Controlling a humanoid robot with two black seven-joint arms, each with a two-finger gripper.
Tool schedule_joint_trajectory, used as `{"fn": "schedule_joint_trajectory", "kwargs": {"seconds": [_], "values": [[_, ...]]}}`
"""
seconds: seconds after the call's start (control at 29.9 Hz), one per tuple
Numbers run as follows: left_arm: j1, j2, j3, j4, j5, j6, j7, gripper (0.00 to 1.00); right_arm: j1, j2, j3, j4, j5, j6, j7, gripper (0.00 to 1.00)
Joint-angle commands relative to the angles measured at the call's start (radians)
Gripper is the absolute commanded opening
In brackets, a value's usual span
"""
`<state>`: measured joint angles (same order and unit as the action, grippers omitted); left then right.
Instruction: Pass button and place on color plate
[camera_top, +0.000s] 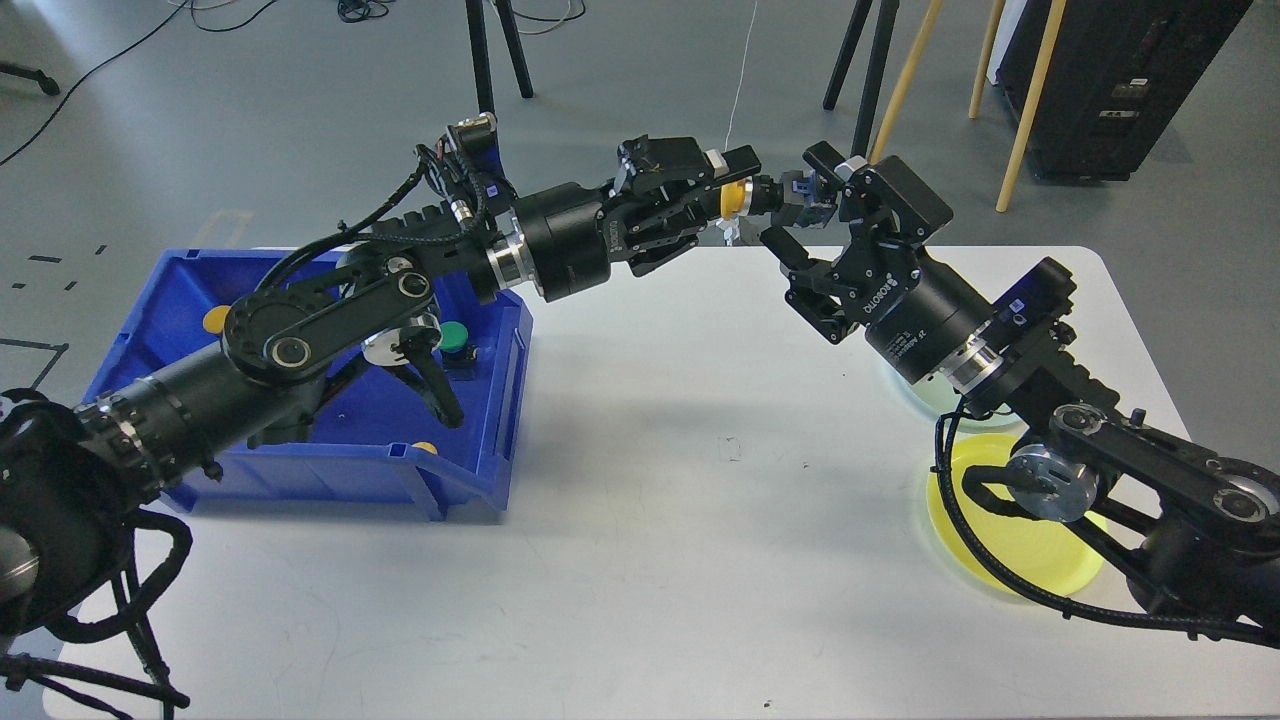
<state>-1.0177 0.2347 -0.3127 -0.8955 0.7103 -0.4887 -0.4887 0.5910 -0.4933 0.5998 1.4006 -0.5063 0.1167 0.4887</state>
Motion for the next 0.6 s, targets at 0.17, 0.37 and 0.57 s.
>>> {"fn": "schedule_joint_trajectory", "kwargs": {"seconds": [0.17, 0.37, 0.57], "values": [[0.001, -0.002, 0.000, 0.018, -0.015, 0.000, 0.000, 0.06, 0.000, 0.001, 0.000, 0.003, -0.012, -0.008, 0.000, 0.16], [0.001, -0.005, -0.002, 0.018, -0.026, 0.000, 0.000, 0.23, 0.000, 0.001, 0.000, 0.003, 0.000, -0.034, 0.000, 0.01], [0.004, -0.014, -0.008, 0.018, -0.107, 0.000, 0.000, 0.95, -0.016, -0.011, 0.025, 0.006, 0.034, -0.075, 0.000, 0.00]]}}
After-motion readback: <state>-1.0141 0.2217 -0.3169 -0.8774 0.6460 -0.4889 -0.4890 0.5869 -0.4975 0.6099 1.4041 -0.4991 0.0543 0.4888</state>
